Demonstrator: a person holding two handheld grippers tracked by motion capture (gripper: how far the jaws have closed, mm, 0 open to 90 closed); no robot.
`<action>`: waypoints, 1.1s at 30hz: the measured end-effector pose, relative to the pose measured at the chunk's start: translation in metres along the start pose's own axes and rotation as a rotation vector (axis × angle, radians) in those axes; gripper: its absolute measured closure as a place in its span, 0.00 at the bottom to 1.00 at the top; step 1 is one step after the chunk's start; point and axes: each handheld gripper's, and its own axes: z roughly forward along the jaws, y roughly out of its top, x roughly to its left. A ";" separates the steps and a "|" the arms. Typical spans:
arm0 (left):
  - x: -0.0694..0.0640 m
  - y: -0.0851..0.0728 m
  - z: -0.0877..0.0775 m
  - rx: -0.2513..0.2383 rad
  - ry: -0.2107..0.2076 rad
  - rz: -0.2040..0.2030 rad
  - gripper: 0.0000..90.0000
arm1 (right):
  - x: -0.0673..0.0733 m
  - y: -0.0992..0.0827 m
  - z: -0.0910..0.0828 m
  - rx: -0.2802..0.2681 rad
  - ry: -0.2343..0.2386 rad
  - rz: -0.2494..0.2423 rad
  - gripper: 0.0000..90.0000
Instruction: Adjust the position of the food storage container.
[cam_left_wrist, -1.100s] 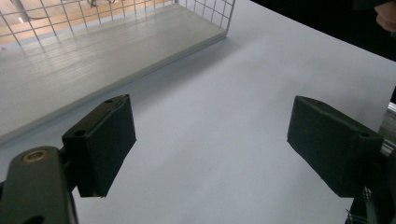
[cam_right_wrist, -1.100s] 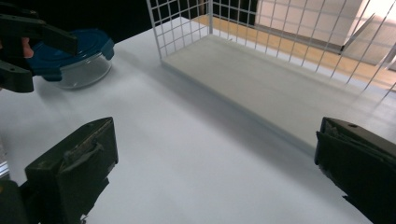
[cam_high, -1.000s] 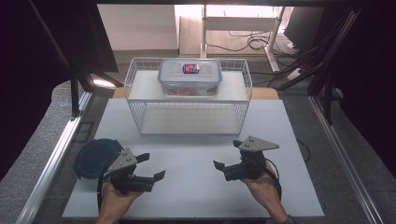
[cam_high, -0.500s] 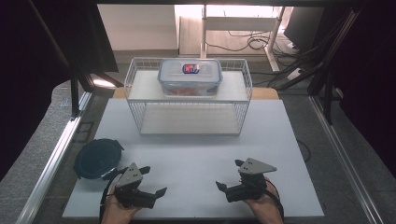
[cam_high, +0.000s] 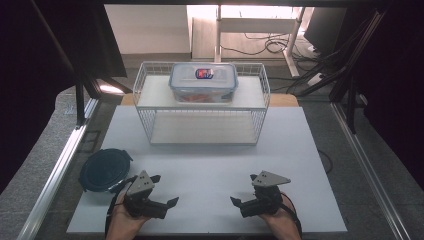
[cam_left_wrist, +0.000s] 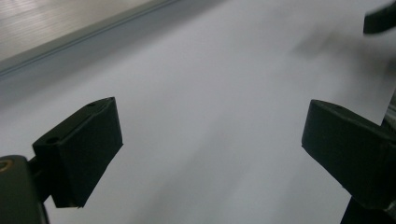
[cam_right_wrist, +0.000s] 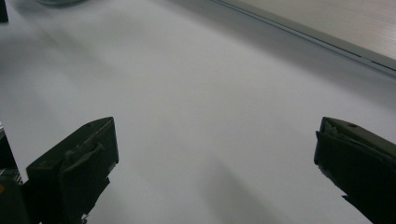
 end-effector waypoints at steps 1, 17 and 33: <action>0.002 0.004 -0.003 -0.005 0.008 -0.005 0.07 | 0.001 0.000 0.001 0.007 0.000 -0.006 0.00; 0.118 -0.005 -0.085 -0.047 0.391 -0.179 1.00 | 0.005 0.000 0.007 0.039 0.013 -0.038 0.00; 0.184 -0.068 -0.107 0.011 0.598 -0.379 1.00 | 0.006 -0.001 0.012 0.076 0.024 -0.054 0.01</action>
